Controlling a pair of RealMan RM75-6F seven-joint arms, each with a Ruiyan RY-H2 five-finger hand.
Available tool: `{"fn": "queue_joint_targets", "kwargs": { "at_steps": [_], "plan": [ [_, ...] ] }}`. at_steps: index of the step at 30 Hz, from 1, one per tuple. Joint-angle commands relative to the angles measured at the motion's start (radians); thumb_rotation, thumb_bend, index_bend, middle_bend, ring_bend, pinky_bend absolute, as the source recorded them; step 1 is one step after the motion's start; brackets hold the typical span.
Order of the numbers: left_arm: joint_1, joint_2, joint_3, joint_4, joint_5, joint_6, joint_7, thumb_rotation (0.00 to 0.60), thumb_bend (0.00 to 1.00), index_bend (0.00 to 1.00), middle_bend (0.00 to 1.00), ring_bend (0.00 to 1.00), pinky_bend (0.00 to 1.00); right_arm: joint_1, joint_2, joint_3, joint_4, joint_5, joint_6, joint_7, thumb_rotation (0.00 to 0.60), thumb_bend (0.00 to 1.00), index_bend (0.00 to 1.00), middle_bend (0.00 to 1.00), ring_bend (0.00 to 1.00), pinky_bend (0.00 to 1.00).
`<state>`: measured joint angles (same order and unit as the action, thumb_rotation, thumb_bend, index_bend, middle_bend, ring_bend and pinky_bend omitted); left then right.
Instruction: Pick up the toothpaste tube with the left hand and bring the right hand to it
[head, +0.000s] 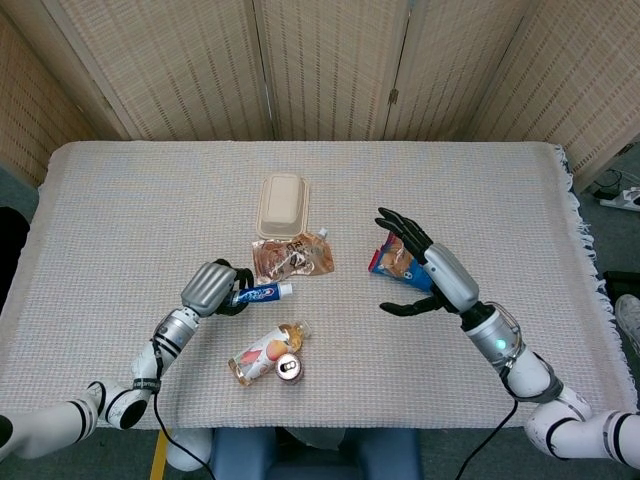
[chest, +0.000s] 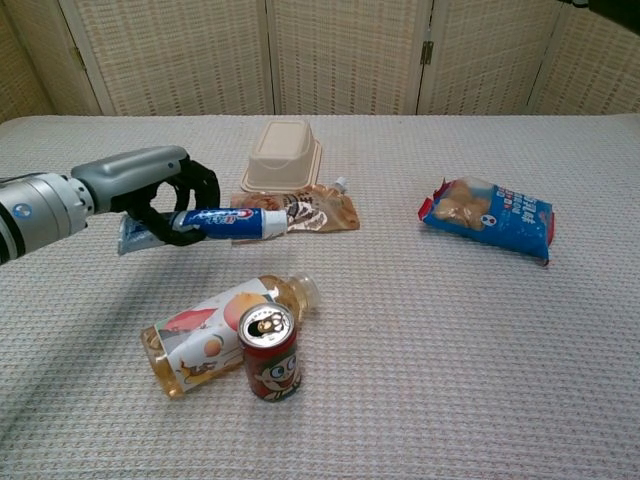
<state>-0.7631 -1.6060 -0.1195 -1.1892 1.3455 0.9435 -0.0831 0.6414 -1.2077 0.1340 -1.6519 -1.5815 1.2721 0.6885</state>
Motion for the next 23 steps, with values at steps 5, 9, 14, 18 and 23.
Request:
{"fn": "queue_joint_targets", "kwargs": {
  "at_steps": [5, 9, 14, 18, 23],
  "plan": [
    [0.0, 0.005, 0.002, 0.004, -0.073, -0.051, 0.147, 0.6, 0.62, 0.4, 0.51, 0.39, 0.27, -0.026, 0.003, -0.02, 0.021, -0.01, 0.007, 0.007, 0.268, 0.18, 0.0, 0.0, 0.0, 0.0],
    [0.015, 0.026, -0.004, -0.031, -0.102, -0.046, 0.178, 0.6, 0.5, 0.21, 0.34, 0.24, 0.2, -0.043, 0.02, -0.031, 0.029, -0.014, 0.01, -0.008, 0.266, 0.18, 0.0, 0.0, 0.0, 0.0],
    [0.047, 0.083, -0.009, -0.103, -0.117, -0.011, 0.193, 0.6, 0.45, 0.14, 0.26, 0.18, 0.15, -0.075, 0.06, -0.054, 0.031, -0.006, 0.006, -0.052, 0.267, 0.18, 0.0, 0.0, 0.0, 0.0],
    [0.095, 0.16, -0.014, -0.199, -0.122, 0.052, 0.182, 0.6, 0.43, 0.18, 0.26, 0.19, 0.14, -0.12, 0.087, -0.067, 0.032, 0.023, 0.024, -0.168, 0.31, 0.18, 0.0, 0.0, 0.0, 0.0],
    [0.182, 0.268, -0.012, -0.331, -0.119, 0.181, 0.2, 0.6, 0.44, 0.22, 0.26, 0.2, 0.14, -0.178, 0.153, -0.107, -0.001, 0.066, 0.007, -0.356, 0.586, 0.19, 0.0, 0.0, 0.0, 0.0]
  ]
}}
